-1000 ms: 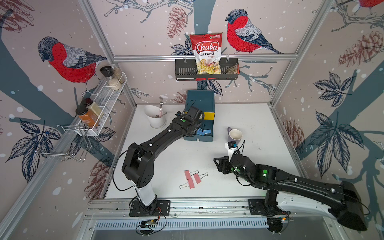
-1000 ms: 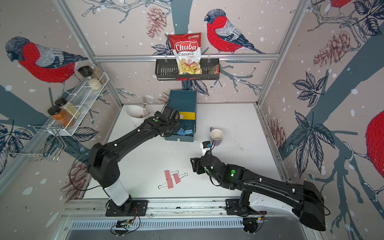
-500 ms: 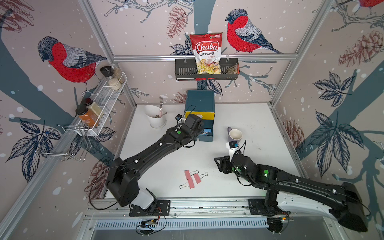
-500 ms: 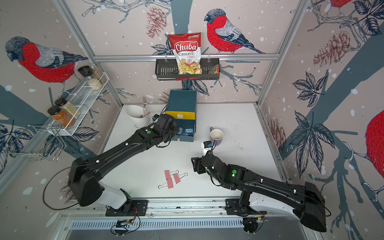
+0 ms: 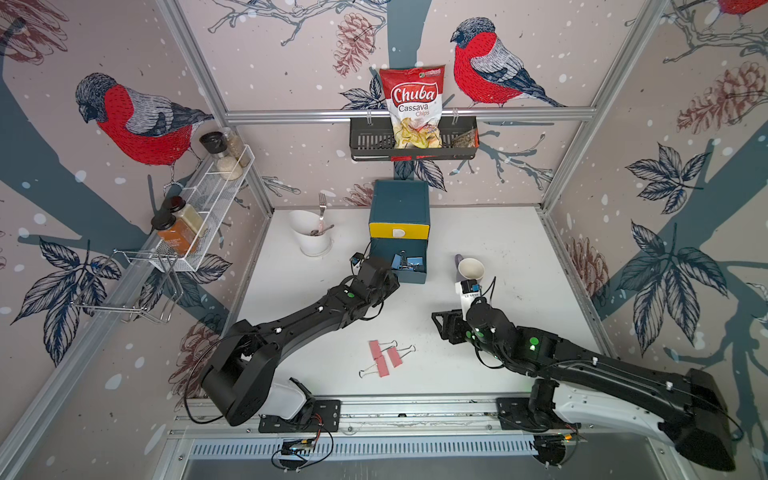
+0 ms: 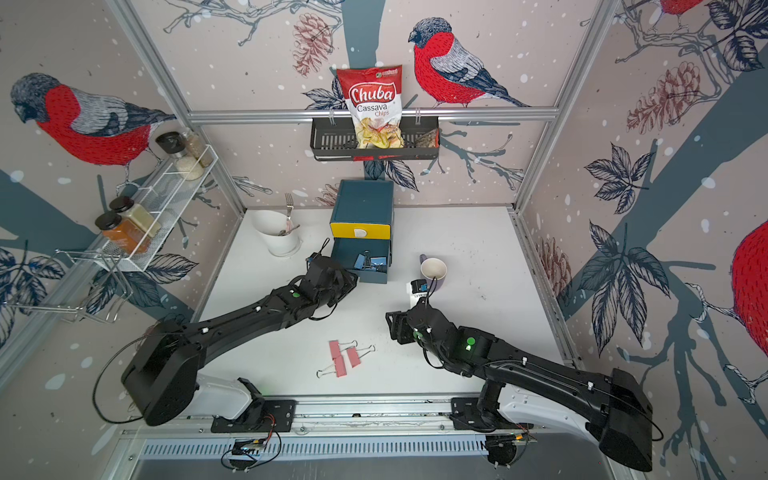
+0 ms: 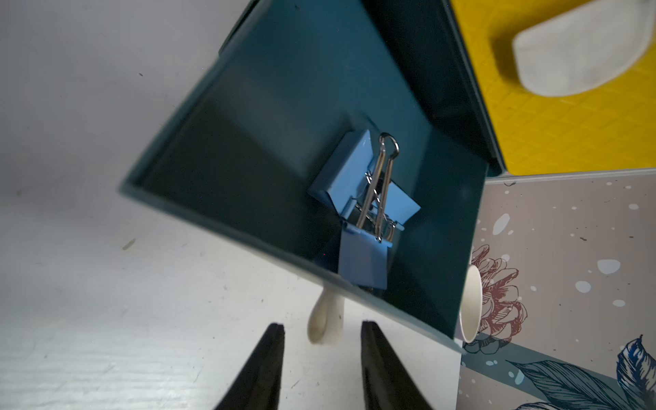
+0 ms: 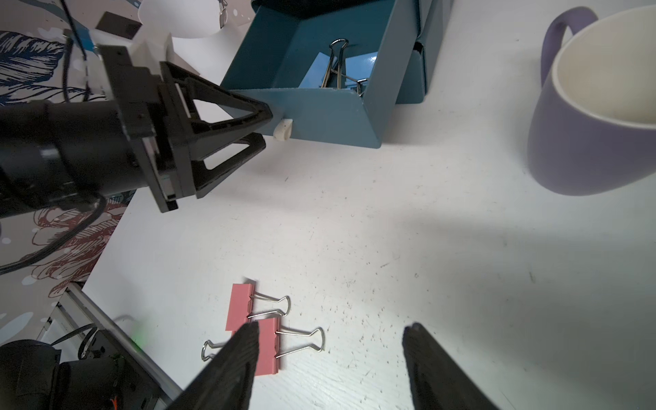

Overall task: Put the binder clips in the drawer according to color
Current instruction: Close the drawer in the storage box.

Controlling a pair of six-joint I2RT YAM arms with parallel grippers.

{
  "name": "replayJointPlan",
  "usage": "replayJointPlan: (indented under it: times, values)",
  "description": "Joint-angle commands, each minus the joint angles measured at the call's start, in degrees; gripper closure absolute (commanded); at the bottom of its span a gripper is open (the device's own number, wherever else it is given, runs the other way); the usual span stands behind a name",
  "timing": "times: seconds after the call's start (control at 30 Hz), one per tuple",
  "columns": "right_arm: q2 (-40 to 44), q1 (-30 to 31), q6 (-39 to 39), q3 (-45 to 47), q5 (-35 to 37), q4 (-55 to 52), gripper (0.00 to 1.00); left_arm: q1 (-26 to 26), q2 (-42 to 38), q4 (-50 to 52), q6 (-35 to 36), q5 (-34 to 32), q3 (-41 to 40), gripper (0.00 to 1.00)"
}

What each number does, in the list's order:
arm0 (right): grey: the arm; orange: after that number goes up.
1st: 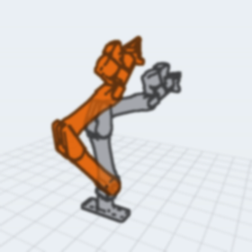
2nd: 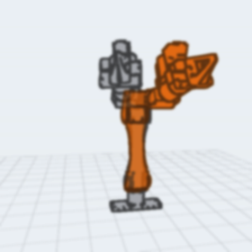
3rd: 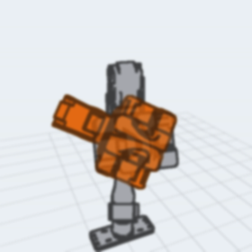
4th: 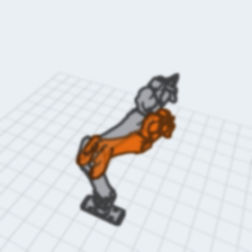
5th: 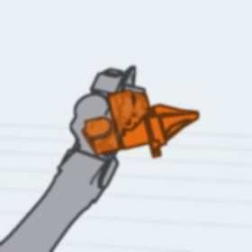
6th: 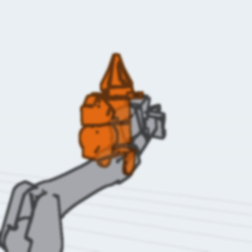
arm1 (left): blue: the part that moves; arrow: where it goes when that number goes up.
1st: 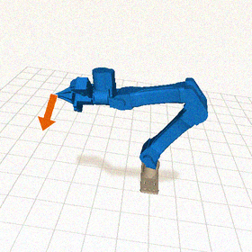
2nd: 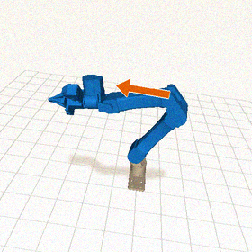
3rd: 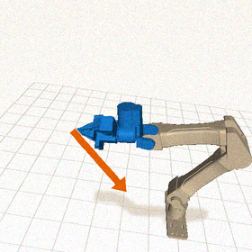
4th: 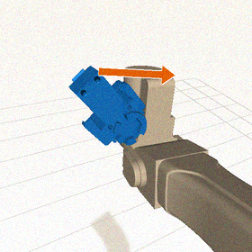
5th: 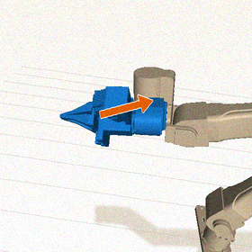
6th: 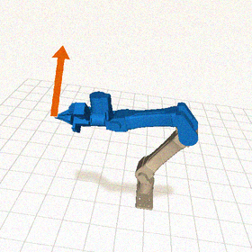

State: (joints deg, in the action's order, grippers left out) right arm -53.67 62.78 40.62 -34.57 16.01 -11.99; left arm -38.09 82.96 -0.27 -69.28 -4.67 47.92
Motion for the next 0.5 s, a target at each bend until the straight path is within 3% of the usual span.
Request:
replayJointPlan:
  times: [0.0, 0.47]
  values:
    - [-0.2, 0.2, 0.6, -0.4, -0.5, 1.4, 0.31, 1.5, 2.5, -6.6, -0.2, 4.3, 1.0, 0.75]
    - [-1.0, 0.2, 0.7, -0.1, -1.2, 1.6, 0.3, 4.5, 13.0, -11.5, -0.6, 3.8, 11.1, 0.8]
